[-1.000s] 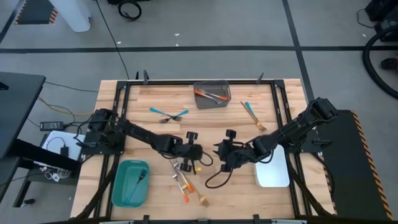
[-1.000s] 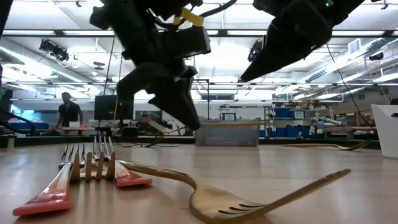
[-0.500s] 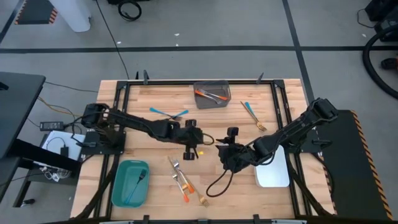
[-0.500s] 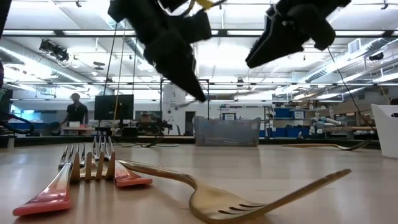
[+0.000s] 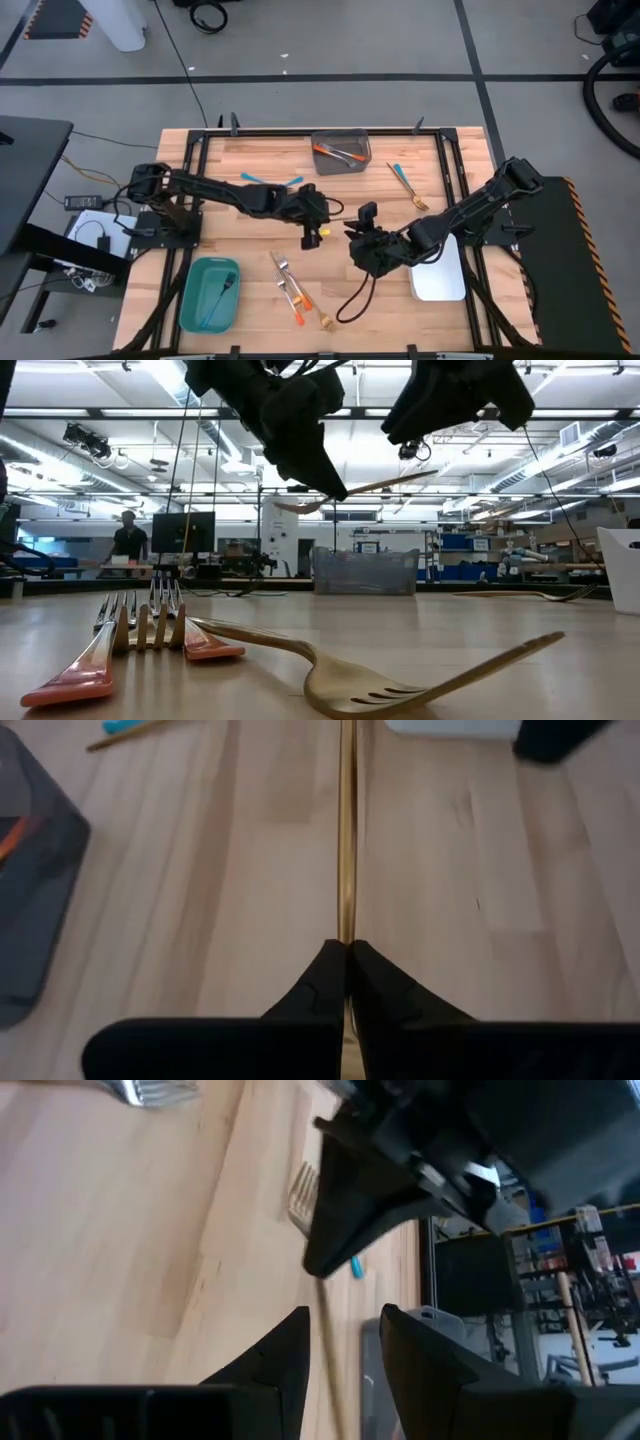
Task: Sort silverware by color (type)
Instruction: Put the gold fork into the white bin
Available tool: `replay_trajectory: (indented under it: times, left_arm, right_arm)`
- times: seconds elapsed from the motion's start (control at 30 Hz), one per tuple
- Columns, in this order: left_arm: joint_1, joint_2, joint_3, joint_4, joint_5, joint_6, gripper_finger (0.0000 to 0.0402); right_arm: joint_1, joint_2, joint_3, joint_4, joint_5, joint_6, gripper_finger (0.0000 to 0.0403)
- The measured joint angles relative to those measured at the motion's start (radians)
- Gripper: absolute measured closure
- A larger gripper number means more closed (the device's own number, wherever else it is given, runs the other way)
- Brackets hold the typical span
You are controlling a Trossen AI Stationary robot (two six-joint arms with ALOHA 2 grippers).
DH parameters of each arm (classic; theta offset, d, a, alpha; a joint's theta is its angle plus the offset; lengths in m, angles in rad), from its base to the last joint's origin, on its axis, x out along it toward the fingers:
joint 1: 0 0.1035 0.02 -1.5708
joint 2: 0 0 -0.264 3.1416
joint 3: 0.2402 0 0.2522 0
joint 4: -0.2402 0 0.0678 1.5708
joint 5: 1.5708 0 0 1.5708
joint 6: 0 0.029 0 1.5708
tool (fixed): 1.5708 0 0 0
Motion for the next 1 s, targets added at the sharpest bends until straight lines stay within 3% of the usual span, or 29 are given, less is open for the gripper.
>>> replay_trajectory:
  times: [0.27, 0.7, 1.0]
  left_arm:
    - [0.003, -0.005, 0.0, 0.094, 0.061, -0.037, 0.0388]
    - [0.004, -0.007, 0.001, 0.169, 0.112, -0.082, 0.0388]
    - [0.006, -0.007, 0.001, 0.199, 0.155, -0.1, 0.0388]
  right_arm:
    - [-0.032, 0.0, 0.0, -0.093, -0.002, -0.006, 0.0273]
    - [-0.039, 0.0, 0.0, -0.101, 0.019, -0.105, 0.0275]
    - [-0.038, 0.0, 0.0, -0.101, 0.026, -0.11, 0.0346]
